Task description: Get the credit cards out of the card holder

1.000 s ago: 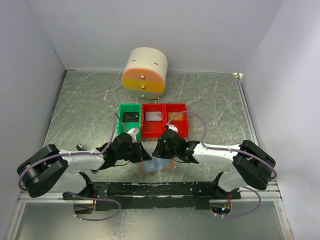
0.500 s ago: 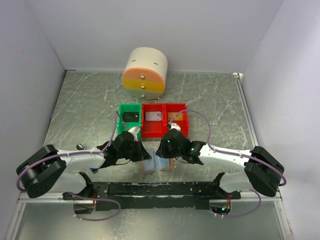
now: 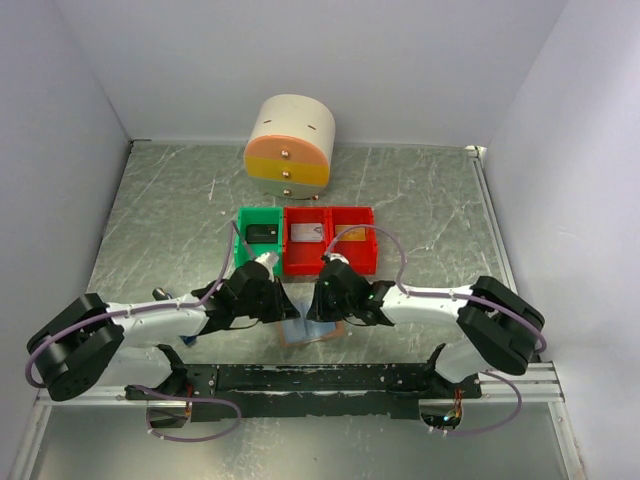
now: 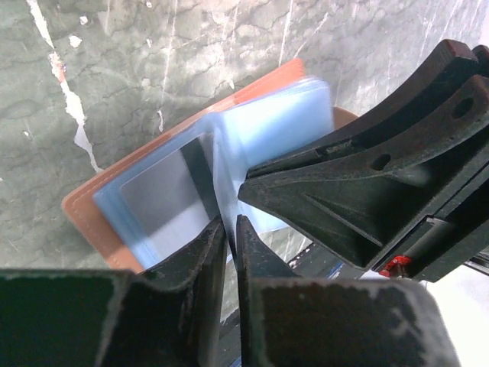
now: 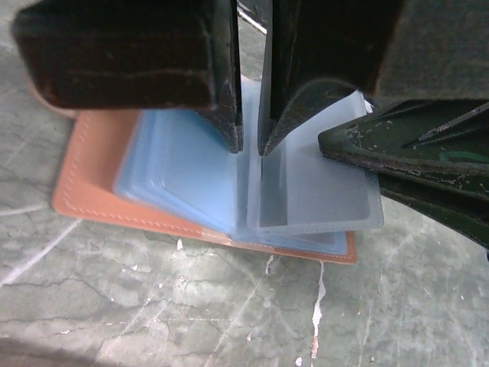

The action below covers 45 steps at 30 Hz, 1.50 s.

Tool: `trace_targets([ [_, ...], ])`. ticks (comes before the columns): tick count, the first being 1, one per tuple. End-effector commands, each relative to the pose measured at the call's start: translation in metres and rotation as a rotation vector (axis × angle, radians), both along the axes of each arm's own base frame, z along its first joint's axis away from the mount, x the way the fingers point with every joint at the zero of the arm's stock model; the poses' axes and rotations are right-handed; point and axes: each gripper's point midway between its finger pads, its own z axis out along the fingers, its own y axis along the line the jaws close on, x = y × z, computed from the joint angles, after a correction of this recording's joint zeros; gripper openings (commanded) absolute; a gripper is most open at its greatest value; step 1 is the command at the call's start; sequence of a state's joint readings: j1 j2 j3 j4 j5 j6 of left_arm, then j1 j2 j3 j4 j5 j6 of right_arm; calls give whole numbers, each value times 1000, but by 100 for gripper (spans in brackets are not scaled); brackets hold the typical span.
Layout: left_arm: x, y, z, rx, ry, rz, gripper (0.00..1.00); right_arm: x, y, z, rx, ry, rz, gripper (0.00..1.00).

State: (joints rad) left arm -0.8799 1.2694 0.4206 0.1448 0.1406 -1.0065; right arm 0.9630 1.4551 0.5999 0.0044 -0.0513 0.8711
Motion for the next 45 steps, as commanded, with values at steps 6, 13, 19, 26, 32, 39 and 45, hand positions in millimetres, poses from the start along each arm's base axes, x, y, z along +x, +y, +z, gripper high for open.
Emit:
trace_targets([
  [6,3,-16,25,-50,-61,-50,34,12,-19,48,64,-136,-70,20],
  [13,-1,-34,27,-57,-69,-91,42,16,-45,53,20,-143,-145,21],
  [19,0,-51,35,-68,-96,-92,46,14,-62,67,62,-183,-216,24],
  [26,1,-56,16,-47,-79,-81,53,13,-87,76,99,-221,-325,33],
  [32,-2,-63,21,-65,-109,-112,59,8,-85,73,100,-199,-306,35],
  [39,-1,-50,30,-45,-142,-84,67,8,-66,74,120,-176,-237,35],
  [45,3,-38,35,-29,-159,-35,67,4,-50,77,177,-159,-173,32],
])
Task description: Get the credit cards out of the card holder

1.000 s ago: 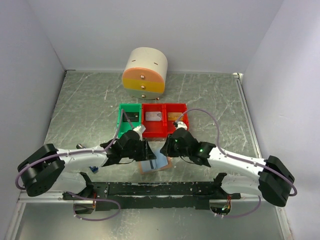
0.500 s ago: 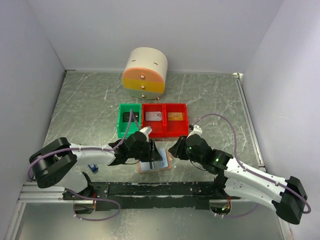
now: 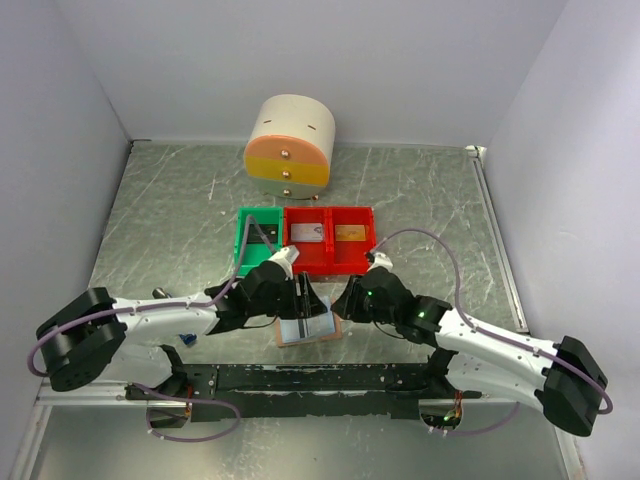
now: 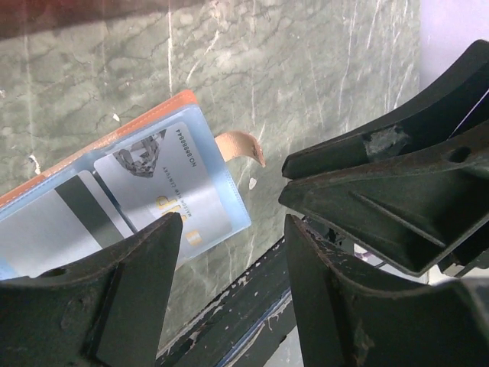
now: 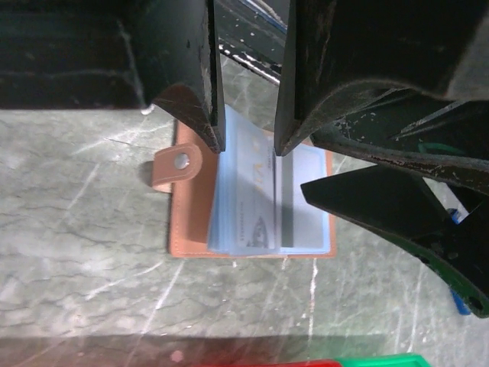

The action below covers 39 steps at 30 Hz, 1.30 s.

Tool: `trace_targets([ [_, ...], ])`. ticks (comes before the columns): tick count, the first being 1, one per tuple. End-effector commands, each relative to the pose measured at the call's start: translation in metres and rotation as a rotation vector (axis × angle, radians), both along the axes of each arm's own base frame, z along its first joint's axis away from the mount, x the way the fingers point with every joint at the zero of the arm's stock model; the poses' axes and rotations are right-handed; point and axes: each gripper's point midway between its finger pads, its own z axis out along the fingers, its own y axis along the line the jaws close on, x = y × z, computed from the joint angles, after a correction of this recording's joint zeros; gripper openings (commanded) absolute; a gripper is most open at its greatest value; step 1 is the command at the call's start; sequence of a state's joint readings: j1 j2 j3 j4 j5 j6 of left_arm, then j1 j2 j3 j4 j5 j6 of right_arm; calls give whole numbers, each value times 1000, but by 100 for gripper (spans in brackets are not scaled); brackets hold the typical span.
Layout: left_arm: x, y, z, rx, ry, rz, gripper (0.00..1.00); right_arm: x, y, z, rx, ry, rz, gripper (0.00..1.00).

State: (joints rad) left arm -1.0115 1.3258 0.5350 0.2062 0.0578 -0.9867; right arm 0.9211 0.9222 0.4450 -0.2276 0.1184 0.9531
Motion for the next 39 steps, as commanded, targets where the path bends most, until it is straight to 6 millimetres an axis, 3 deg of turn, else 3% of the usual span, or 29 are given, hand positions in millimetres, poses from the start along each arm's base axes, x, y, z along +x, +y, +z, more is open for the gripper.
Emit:
trace_targets([
  [1,4,13,-1,29,-28,53,67,1,23,21,101,-32,73,31],
  [7,6,28,-12,83,-4,121,60,-5,42,16,137,4,156,26],
  [13,7,25,-17,80,5,117,55,-2,48,-8,81,60,157,20],
  [20,1,7,-34,57,54,58,51,-4,18,-54,-29,141,22,19],
  [23,2,9,-47,102,71,66,51,-6,7,-65,-48,154,-24,19],
  [30,3,0,-52,104,77,38,45,-10,-4,-71,-56,164,-59,19],
  [39,2,0,-40,71,57,31,35,-9,3,-64,-52,156,-11,20],
])
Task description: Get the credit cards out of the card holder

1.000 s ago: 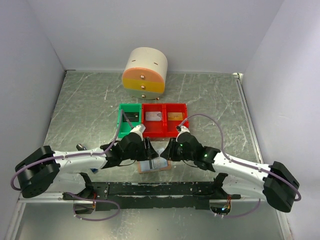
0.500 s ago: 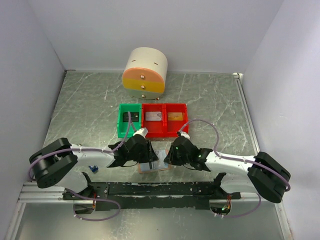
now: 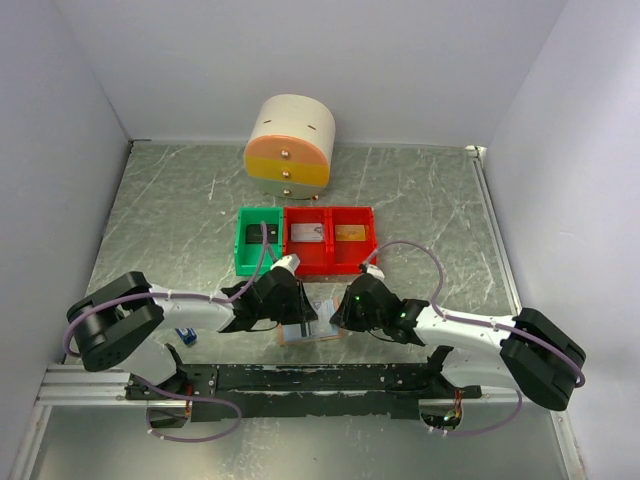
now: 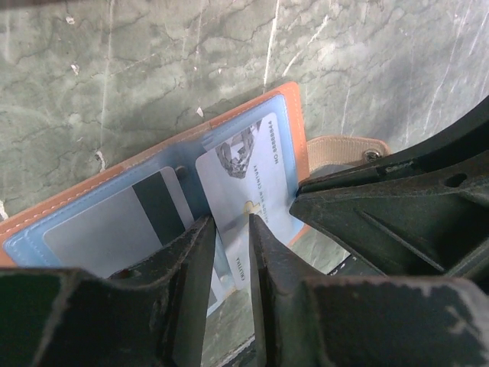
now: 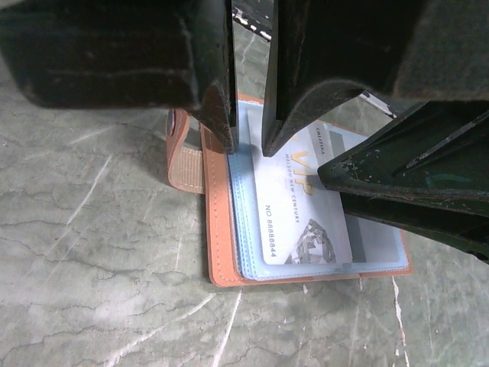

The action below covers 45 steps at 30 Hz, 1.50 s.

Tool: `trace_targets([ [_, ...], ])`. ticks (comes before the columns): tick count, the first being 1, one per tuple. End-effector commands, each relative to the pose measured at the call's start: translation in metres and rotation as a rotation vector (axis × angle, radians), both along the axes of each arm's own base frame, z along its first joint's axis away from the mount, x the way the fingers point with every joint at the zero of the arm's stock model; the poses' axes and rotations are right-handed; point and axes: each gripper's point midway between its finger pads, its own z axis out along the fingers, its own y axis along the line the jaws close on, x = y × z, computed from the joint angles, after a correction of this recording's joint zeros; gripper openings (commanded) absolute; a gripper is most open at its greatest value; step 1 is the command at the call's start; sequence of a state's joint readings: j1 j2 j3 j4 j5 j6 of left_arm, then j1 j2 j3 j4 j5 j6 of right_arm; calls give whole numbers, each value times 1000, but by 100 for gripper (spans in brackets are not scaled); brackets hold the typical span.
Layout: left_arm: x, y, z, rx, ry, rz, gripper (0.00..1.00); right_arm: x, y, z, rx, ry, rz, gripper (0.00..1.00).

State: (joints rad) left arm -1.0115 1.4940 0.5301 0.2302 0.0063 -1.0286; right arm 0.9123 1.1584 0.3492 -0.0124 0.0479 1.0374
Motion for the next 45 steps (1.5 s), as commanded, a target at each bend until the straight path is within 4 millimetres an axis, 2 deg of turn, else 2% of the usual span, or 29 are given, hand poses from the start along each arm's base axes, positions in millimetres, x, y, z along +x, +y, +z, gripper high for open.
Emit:
trace_targets([
  [1,-2,-9,17,-60,-26,-37,34,1,-3,0,-31,0,13,20],
  [9,-2,-10,13,-48,-15,-40,29,11,4,30,-15,-63,38,21],
  [14,-1,-10,5,-31,-1,-28,27,15,7,39,-13,-97,59,21],
  [22,-1,-11,6,-28,-1,-34,27,19,8,34,-8,-96,44,22],
  [28,-1,-16,9,-56,0,-43,29,20,6,22,-5,-61,48,22],
  [33,1,-12,5,-68,10,5,30,20,-2,11,-25,-46,52,21],
  [45,2,-8,13,-75,-11,14,32,24,11,25,47,-61,81,28],
])
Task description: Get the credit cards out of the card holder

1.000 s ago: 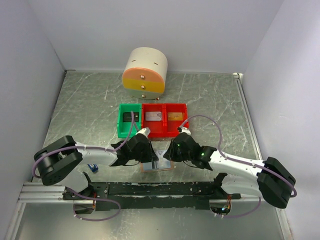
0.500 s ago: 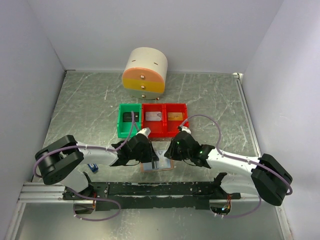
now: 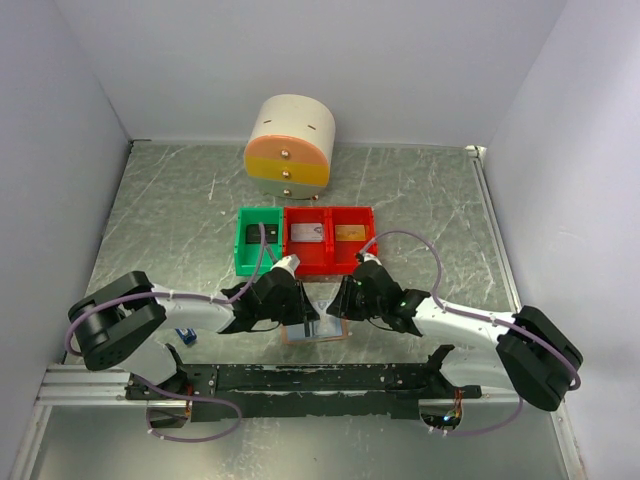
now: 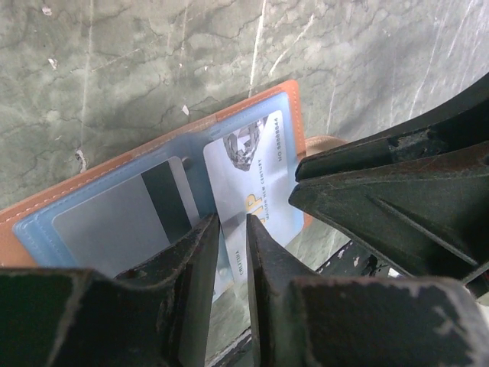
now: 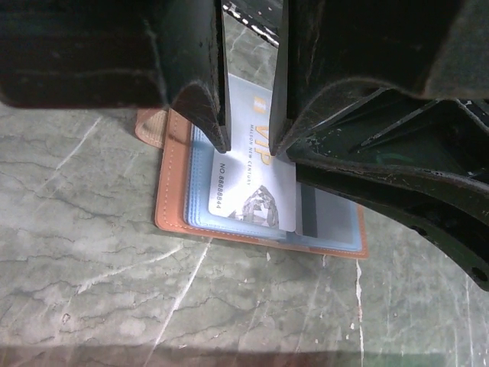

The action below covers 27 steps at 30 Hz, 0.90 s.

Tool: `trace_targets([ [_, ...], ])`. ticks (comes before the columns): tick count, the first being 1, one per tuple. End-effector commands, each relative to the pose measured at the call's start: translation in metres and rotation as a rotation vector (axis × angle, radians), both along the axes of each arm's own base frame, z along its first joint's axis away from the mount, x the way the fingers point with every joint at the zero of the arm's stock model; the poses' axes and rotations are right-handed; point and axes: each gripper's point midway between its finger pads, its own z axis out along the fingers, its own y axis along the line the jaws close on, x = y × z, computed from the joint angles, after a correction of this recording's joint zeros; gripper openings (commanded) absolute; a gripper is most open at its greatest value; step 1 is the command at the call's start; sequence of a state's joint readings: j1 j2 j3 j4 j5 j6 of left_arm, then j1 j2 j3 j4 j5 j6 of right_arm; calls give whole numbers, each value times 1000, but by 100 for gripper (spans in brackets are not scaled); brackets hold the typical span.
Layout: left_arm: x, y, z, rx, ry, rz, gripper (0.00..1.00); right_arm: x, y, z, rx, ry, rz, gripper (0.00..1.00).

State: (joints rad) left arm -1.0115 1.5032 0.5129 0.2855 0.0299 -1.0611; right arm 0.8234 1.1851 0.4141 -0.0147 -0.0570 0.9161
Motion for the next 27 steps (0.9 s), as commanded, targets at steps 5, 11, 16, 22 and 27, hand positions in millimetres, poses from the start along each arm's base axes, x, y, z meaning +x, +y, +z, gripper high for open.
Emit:
trace_targets([
  [5,3,-5,9,-34,-21,-3,32,6,-1,-8,-29,3,9,27],
  [11,-1,-14,8,-73,-17,-47,35,-5,-4,-31,-12,64,3,26],
  [16,-3,-16,8,-86,-10,-55,35,-11,-11,-43,-26,105,-27,22],
  [22,-2,-16,12,-116,-13,-39,29,-14,-18,-44,-24,100,-51,22],
  [27,-2,-15,16,-125,-16,-38,27,-14,-20,-46,-32,102,-55,22],
])
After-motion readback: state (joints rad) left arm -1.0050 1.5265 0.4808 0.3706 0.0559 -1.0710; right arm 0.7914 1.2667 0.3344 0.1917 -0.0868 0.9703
